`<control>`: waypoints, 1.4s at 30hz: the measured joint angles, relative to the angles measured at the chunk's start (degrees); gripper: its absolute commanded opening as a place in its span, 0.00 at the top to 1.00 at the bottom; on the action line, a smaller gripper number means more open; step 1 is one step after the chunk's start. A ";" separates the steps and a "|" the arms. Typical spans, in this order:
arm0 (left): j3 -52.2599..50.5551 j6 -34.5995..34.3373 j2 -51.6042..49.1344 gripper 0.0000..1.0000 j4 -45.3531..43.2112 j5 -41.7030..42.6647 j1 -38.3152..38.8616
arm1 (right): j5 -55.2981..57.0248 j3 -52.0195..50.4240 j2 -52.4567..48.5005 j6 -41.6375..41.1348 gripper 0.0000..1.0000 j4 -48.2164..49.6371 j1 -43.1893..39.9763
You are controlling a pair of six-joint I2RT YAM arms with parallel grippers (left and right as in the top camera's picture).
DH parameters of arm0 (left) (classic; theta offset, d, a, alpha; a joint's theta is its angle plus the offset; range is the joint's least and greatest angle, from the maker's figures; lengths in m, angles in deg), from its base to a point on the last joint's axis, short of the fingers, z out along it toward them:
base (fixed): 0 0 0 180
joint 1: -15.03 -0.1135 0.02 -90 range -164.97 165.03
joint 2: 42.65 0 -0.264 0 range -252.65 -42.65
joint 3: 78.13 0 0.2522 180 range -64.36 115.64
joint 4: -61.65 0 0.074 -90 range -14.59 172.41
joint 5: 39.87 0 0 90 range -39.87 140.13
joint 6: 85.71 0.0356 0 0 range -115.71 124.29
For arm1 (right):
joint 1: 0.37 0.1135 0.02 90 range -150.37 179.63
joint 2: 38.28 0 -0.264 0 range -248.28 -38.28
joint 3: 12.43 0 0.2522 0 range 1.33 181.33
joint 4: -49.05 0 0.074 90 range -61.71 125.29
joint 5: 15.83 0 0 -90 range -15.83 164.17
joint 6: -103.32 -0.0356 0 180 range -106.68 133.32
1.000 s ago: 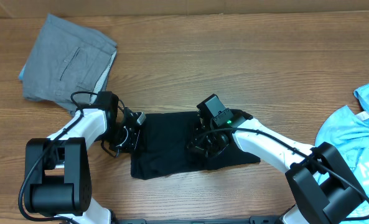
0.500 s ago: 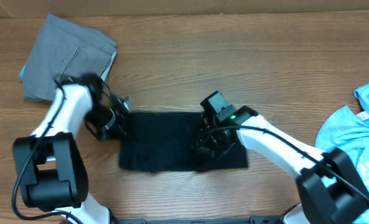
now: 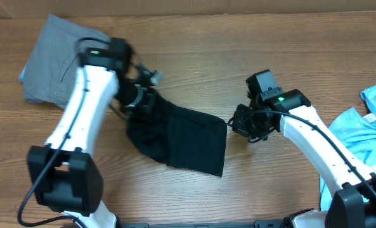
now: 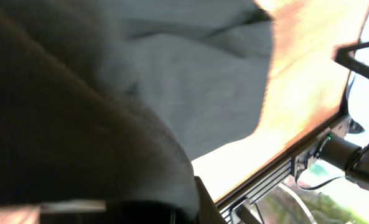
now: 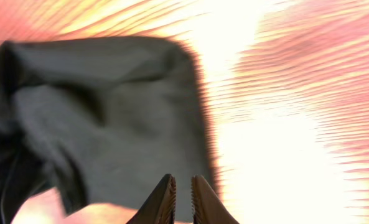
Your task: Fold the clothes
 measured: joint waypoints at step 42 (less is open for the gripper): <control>-1.42 -24.39 -4.28 0.72 -10.93 -9.81 33.38 | 1.40 -11.61 -4.96 1.05 0.61 1.81 -9.25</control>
